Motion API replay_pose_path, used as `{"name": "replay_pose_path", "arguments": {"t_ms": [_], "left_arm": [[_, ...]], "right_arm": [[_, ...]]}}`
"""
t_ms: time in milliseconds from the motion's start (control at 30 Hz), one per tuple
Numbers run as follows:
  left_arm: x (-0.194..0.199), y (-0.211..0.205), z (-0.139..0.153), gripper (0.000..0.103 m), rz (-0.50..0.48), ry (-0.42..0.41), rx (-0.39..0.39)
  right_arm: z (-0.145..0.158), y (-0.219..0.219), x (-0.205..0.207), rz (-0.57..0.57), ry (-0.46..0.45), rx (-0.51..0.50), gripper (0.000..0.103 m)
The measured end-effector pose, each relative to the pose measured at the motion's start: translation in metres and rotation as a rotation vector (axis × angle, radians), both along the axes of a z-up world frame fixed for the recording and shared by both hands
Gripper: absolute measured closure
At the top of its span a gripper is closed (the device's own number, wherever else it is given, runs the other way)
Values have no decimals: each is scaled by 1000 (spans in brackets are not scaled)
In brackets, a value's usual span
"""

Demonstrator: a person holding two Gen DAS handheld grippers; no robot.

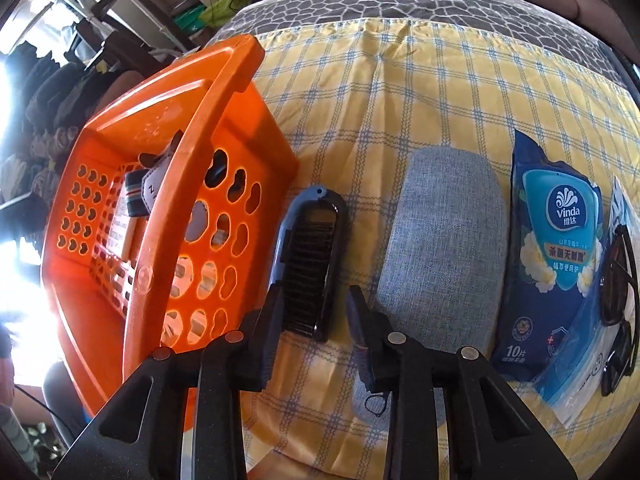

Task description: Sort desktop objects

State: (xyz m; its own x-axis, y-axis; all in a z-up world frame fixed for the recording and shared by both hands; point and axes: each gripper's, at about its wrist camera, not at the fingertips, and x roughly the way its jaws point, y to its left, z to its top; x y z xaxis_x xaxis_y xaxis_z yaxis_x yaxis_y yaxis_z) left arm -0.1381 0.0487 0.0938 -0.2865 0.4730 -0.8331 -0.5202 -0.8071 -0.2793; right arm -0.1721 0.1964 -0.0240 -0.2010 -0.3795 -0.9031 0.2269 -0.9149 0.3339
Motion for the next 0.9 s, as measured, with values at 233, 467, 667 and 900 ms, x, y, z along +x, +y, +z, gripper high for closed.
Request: {"name": "replay_pose_path", "arguments": {"t_ms": [233,467,667,900], "left_arm": [[0,1,-8,48,-1,-24,19],[-4,-3,-17,48,12,-47,50],[-2,-5,-23,48,17,-57,51],[0,-3,-21,48,20,-56,49]], "right_arm": [[-12,10,-13,-3,-92,-133,69],[-12,13,-5,-29,-67,-167,66],[-12,11,-3,-54,-54,-183,65],[-12,5,-2,-54,-48,-100,65]]}}
